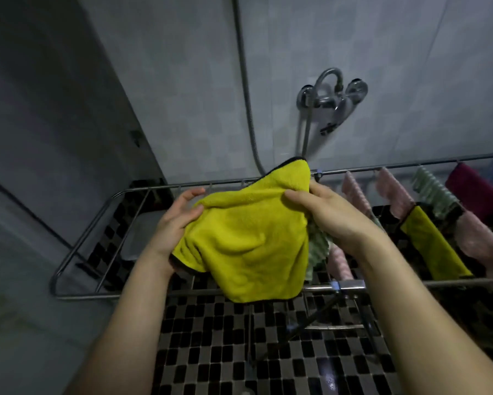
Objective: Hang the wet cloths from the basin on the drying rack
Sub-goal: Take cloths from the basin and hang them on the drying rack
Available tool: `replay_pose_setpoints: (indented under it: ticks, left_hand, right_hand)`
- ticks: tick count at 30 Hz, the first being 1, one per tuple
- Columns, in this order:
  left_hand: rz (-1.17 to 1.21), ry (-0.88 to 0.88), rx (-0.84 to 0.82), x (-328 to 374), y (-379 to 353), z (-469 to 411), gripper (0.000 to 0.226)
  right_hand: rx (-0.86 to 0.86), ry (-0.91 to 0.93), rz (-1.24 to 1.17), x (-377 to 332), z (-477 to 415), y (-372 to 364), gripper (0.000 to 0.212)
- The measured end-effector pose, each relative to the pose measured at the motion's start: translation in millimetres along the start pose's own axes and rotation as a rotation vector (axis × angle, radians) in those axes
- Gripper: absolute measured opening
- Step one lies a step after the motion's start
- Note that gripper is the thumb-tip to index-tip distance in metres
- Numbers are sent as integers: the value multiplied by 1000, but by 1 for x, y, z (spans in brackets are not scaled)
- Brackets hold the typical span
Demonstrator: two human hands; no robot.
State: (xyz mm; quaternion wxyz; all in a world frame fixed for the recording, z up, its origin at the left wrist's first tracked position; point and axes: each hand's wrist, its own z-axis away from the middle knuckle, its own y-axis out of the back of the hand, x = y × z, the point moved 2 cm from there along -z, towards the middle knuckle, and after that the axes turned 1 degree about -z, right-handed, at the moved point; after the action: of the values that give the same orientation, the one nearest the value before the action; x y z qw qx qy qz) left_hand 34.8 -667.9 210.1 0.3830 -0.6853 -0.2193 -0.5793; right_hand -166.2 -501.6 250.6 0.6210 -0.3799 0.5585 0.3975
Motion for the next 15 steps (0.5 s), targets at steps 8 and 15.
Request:
replay_pose_setpoints:
  ticks: [8, 15]
  left_hand:
    - [-676, 54, -69, -75, 58, -65, 42]
    - [-844, 98, -129, -115, 71, -114, 36]
  right_hand:
    - [59, -254, 661, 87, -81, -23, 30]
    - [174, -416, 717, 124, -126, -23, 36]
